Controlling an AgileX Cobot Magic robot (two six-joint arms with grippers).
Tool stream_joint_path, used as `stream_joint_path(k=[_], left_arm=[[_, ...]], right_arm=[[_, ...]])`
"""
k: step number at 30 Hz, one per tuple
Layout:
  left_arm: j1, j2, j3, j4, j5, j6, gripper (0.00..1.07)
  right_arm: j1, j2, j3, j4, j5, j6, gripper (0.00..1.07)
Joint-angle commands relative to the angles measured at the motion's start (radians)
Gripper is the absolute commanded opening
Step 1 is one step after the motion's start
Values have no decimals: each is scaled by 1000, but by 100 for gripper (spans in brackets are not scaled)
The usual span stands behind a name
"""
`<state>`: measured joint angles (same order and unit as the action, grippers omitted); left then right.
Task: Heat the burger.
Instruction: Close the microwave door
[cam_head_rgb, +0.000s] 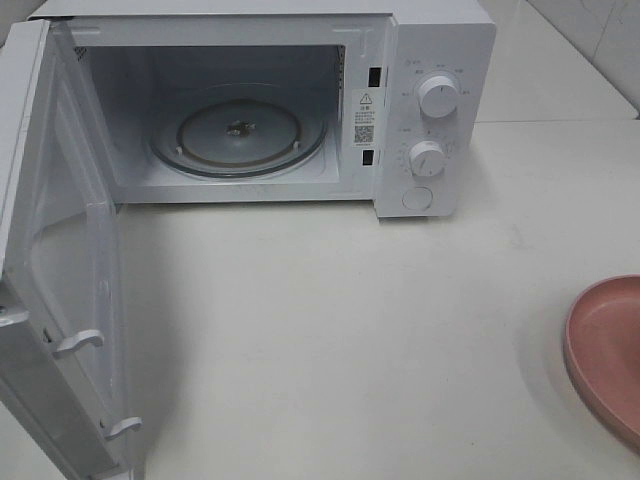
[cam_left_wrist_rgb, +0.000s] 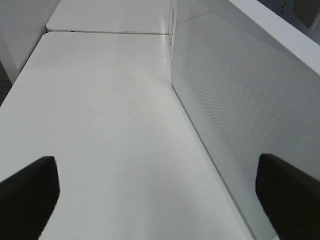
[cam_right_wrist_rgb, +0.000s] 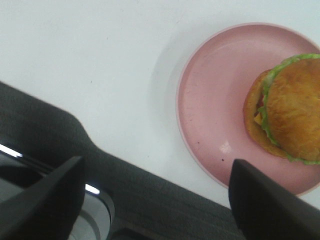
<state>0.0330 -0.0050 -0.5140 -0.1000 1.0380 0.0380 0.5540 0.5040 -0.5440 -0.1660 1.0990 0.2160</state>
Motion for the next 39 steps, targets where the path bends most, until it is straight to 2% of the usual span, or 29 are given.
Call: stream_joint_path(k=[1,2,3,8,21,39], left_arm=[[1,-9,1,-4,-5,2,102],[1,-9,1,-4,-5,2,102],[1,-9,1,-4,-5,2,102],[1,-9,1,-4,-5,2,102],[1,-9,1,-4,-5,2,102],[1,-11,1,-4,-5,2,102]], right_arm=[[-79,-74,13,34,-17,-62,76],[-138,-131,19,60,-26,-104,76],[-138,-131,19,60,-26,-104,76],[-249,-278,29,103,-49,-128,76],[-409,-536,38,109,-61,-124,76],[-416,-535,38,111,-61,-122,76]])
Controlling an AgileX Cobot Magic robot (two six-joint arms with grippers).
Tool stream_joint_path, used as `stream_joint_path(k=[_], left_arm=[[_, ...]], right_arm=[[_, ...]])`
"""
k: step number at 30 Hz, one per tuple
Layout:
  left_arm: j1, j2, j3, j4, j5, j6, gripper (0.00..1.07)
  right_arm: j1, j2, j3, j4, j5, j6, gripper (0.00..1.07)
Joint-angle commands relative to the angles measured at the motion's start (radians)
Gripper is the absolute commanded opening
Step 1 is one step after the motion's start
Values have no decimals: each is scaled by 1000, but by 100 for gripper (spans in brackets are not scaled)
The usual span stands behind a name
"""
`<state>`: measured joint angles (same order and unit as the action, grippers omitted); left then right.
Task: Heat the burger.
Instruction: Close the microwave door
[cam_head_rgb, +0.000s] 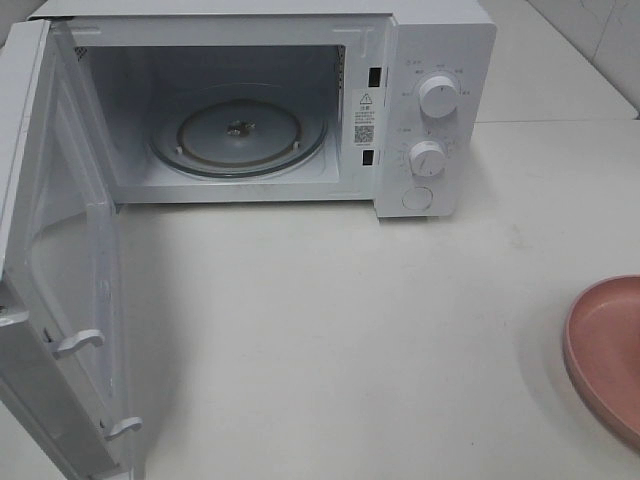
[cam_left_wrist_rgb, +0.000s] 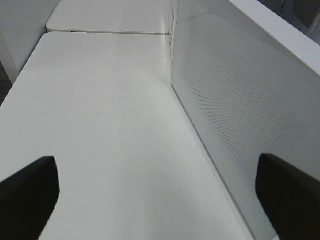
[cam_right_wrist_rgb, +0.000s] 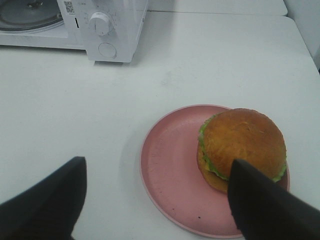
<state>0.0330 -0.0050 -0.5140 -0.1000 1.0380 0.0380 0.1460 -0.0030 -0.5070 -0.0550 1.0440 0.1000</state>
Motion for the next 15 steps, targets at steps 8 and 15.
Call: stream_joint_path(k=[8,15], left_arm=[[1,-11,1,-4,-5,2,102],[1,-11,1,-13,-5,2,102]], right_arm=[[-8,-28,1,0,-6,-6,76],[-8,-28,1,0,-6,-6,75]])
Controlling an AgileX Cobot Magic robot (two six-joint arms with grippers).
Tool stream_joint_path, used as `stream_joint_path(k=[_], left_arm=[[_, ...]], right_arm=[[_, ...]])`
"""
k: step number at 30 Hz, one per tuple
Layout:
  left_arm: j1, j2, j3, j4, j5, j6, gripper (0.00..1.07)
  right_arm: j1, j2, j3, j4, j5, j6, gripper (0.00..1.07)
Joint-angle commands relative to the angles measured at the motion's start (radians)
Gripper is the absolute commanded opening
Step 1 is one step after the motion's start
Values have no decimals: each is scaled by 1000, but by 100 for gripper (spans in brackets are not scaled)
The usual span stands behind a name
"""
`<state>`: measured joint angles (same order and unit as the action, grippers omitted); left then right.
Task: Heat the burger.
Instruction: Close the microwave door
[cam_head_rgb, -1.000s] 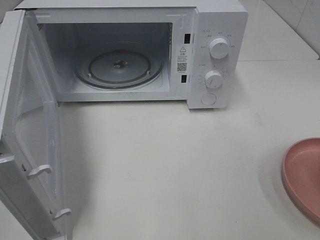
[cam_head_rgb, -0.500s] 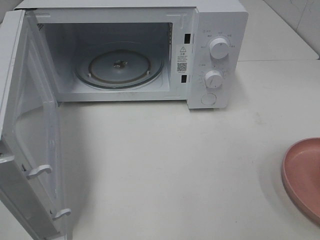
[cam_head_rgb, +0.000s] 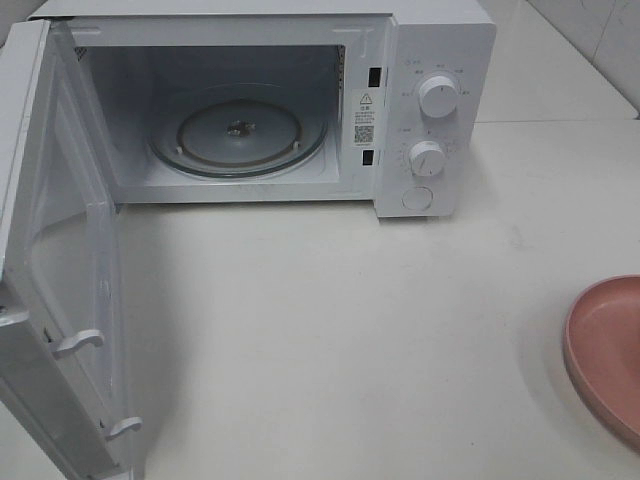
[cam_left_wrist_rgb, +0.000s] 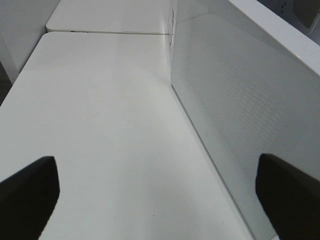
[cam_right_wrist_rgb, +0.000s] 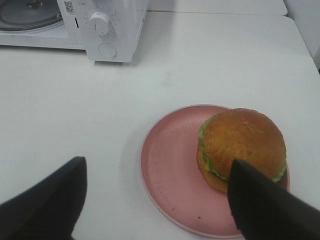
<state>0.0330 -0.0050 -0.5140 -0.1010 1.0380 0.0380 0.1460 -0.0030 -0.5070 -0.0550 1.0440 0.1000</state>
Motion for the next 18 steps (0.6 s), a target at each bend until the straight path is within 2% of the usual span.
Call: stream_joint_path(k=[1,14,17,18], left_arm=[[1,-11,1,-12,-5,2,102],[1,-7,-3,-27,-12,2,101],[1,19,-36,3,-22,2,96],[1,52,-56,43,-53,2,88]], right_arm=[[-8,-28,1,0,-6,-6,75],[-8,-28,1,0,-6,-5,75],[-8,-28,1,0,-6,-5,75],[-8,-28,1,0,-6,-4,75]])
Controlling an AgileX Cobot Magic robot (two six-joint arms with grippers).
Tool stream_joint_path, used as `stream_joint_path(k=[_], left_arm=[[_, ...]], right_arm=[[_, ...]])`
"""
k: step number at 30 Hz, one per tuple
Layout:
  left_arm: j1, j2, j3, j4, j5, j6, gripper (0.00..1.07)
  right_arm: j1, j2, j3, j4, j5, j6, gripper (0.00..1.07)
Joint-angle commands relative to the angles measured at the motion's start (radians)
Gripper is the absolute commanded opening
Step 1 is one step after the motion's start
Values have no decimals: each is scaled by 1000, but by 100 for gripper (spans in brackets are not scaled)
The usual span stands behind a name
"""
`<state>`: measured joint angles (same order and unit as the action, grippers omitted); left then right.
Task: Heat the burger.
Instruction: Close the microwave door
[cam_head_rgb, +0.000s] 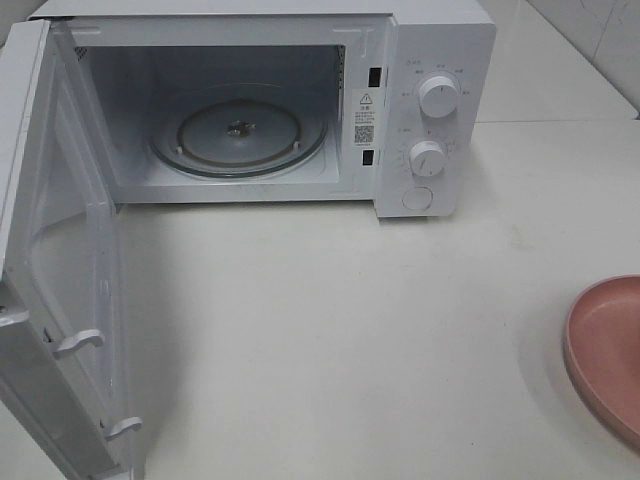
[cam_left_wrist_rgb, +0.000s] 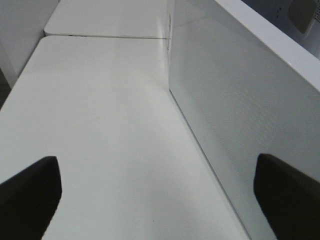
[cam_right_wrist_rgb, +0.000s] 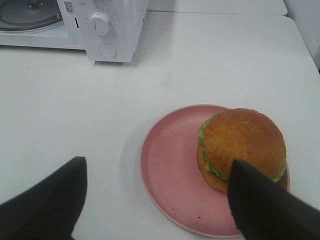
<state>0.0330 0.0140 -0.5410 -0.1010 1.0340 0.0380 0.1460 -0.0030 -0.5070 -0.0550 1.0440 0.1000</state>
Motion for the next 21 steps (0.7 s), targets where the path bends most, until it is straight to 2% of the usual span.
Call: stream_joint_path(k=[1,2,3,4,5,6,7,8,9,15,17,21], left_arm=[[1,73,-30,69,-87,2,78],[1,73,-30,69,-87,2,78],[1,91,-29,78,-104,2,70],[1,91,-29,78,-104,2,70],[1,144,-29,101,-133,2,48],[1,194,-29,128,-156,2,38],[1,194,-29,128,-156,2,38],[1,223,-29,138,-167,2,12],[1,276,-28,162,-198,5,0],[1,396,-28,182,-315,4,0],[1,516,-28,180,-463,5,0],[1,605,-26,182,-549,5,0]], right_arm=[[-8,-28,1,0,-6,-4,75],[-8,-28,1,0,-6,-4,75],[-8,-28,1,0,-6,-4,75],[-8,-28,1,0,-6,-4,75],[-8,-28,1,0,-6,-4,75],[-8,-28,1,0,-6,-4,75],[-8,-28,1,0,-6,-4,75],[-8,-28,1,0,-6,-4,75],[-8,-28,1,0,-6,-4,75],[-8,-28,1,0,-6,-4,75],[-8,-28,1,0,-6,-3,75],[-8,-28,1,0,-6,-3,75]])
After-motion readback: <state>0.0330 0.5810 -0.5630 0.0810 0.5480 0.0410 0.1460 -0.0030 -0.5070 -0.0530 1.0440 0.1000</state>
